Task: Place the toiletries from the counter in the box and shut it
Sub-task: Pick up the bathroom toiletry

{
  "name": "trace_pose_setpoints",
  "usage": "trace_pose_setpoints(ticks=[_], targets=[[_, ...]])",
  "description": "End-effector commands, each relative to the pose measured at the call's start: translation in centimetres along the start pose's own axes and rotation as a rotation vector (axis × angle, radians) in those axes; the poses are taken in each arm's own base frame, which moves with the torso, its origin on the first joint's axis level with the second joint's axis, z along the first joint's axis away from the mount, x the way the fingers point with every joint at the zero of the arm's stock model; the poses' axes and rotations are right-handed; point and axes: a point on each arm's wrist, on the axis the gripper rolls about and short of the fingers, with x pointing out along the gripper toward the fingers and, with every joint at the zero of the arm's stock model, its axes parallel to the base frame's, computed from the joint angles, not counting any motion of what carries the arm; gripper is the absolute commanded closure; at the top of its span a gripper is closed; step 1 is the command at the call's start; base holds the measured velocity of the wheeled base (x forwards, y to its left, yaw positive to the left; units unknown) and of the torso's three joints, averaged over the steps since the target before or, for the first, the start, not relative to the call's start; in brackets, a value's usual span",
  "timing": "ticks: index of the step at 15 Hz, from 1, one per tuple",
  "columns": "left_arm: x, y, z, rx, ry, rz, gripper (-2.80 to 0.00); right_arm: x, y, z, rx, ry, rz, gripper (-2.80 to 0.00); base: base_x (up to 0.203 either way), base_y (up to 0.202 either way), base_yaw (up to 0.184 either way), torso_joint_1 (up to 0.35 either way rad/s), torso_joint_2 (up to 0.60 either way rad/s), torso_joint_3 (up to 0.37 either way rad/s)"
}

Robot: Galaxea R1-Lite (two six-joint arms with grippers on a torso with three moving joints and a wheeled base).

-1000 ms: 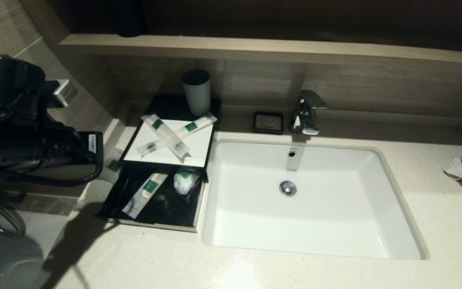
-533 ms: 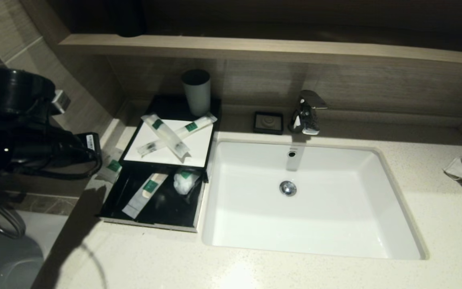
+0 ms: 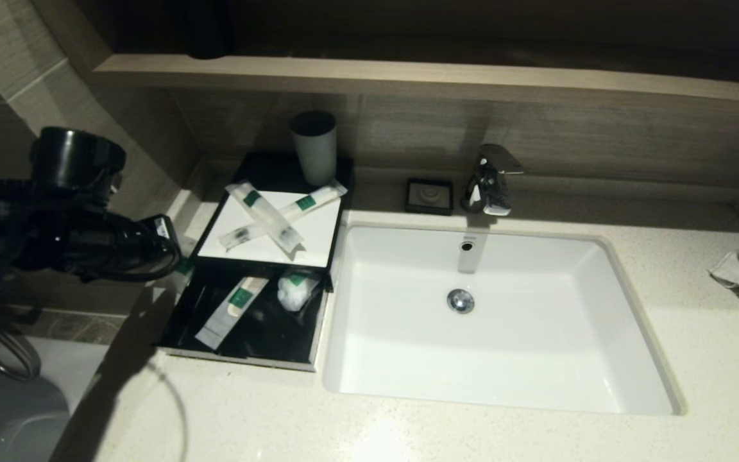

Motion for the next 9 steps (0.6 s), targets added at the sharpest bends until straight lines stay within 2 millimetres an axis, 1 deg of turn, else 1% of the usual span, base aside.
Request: trace_pose_setpoints(ticks=[1, 4, 9], targets=[[1.33, 0.16, -0.22, -0.021, 0.022, 0.023, 0.00, 0.00, 0.00, 0.01, 0.000, -0.001, -0.001, 0.00, 0.000, 0.000, 0.000, 0.000, 0.00, 0.000], [2.12, 0.50, -0.07, -0.052, 0.014, 0.070, 0.00, 0.00, 0.00, 0.00, 0.000, 0.000, 0.000, 0.00, 0.000, 0.000, 0.000, 0.000, 0.00, 0.000], [2.25, 0.46, -0.03, -0.099, 0.011, 0.072, 0.00, 0.00, 0.00, 0.00, 0.000, 0.000, 0.000, 0.00, 0.000, 0.000, 0.000, 0.000, 0.00, 0.000]])
